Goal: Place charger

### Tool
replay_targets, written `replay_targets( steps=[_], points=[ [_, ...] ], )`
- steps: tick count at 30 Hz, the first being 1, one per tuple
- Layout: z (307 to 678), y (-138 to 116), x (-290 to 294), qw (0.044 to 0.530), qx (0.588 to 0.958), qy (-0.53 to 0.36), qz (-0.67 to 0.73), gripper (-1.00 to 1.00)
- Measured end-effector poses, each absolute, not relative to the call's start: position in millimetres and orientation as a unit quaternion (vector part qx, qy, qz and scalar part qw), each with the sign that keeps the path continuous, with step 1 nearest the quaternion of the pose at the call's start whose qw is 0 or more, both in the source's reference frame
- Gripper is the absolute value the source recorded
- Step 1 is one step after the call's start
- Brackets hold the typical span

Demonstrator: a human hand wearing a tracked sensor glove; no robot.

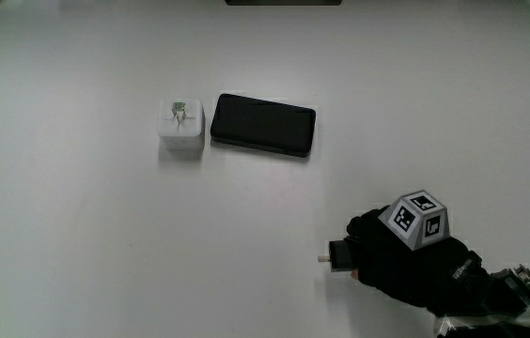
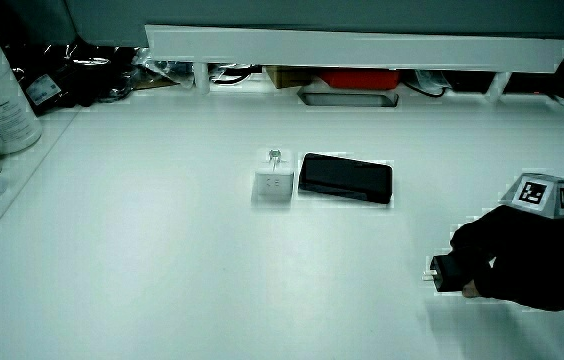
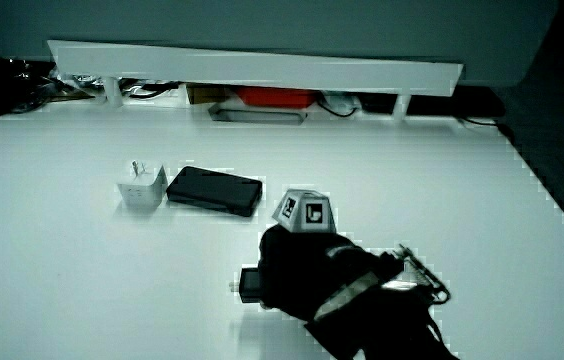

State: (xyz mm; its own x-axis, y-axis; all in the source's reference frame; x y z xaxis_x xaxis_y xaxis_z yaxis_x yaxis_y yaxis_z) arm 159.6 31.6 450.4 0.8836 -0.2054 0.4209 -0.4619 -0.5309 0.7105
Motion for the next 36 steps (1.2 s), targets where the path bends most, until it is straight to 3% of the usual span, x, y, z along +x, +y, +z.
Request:
replay_targets(
  steps=[11, 22, 36],
  points=[
    [485.4, 47.4, 164.6, 0.475, 0.848, -0.185, 0.144, 0.0],
    [489.2, 52.9, 168.5, 0.452, 0.861, -0.181, 0.148, 0.0],
    [495.2, 55.1, 172.5, 0.475, 0.85, -0.175, 0.146, -0.61]
  ],
)
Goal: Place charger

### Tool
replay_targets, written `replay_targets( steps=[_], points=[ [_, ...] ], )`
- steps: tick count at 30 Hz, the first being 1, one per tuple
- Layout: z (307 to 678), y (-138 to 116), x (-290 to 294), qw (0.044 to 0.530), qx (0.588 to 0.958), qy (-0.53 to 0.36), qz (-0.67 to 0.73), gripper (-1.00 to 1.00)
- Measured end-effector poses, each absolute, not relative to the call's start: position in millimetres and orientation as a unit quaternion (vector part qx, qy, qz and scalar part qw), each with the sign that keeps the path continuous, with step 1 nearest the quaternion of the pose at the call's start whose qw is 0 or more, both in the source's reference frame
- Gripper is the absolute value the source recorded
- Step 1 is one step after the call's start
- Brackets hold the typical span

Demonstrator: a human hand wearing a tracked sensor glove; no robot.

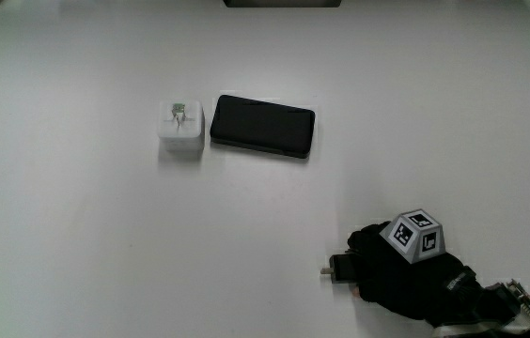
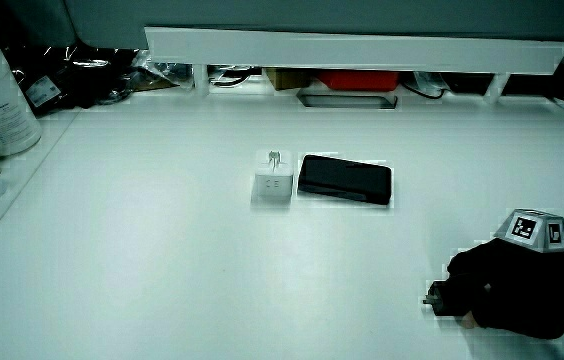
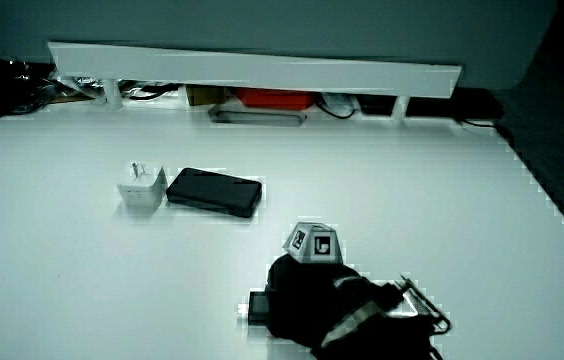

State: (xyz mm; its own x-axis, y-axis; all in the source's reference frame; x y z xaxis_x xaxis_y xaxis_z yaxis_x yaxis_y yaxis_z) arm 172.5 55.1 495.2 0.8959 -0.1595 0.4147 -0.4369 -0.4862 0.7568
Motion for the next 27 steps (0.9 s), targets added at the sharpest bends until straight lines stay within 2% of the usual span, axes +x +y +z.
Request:
replay_targets(
  steps=[4, 7, 9, 10, 11, 12, 13, 14, 16, 20, 22, 23, 24, 25, 26, 27],
  points=[
    [489.0, 49.9, 179.6, 0.503, 0.83, -0.175, 0.167, -0.78],
    [474.9, 42.7, 183.8, 0.488, 0.834, -0.178, 0.186, -0.91],
    [467.2, 37.1, 188.2, 0.472, 0.84, -0.177, 0.2, -1.0],
    [456.5, 33.2, 187.8, 0.459, 0.842, -0.18, 0.219, -1.0],
    [460.9, 30.5, 194.3, 0.45, 0.85, -0.18, 0.206, -1.0],
    [476.1, 24.7, 201.7, 0.393, 0.848, -0.271, 0.232, -1.0],
    [453.8, 21.6, 201.9, 0.424, 0.866, -0.18, 0.195, -1.0],
    [436.7, 15.2, 199.6, 0.417, 0.867, -0.171, 0.213, -1.0],
    [438.1, 3.8, 210.1, 0.393, 0.886, -0.166, 0.183, -1.0],
    [433.6, -24.1, 226.8, 0.375, 0.897, -0.122, 0.201, -1.0],
    [443.8, -39.6, 241.1, 0.363, 0.907, -0.093, 0.192, -1.0],
    [440.5, -46.7, 241.8, 0.349, 0.915, -0.104, 0.177, -1.0],
    [404.1, -53.0, 223.5, 0.363, 0.906, -0.11, 0.187, -1.0],
    [414.3, -59.2, 230.9, 0.343, 0.916, -0.102, 0.182, -1.0],
    [404.3, -64.8, 225.9, 0.36, 0.907, -0.097, 0.195, -1.0],
    [411.6, -69.7, 231.3, 0.342, 0.919, -0.077, 0.179, -1.0]
  ],
)
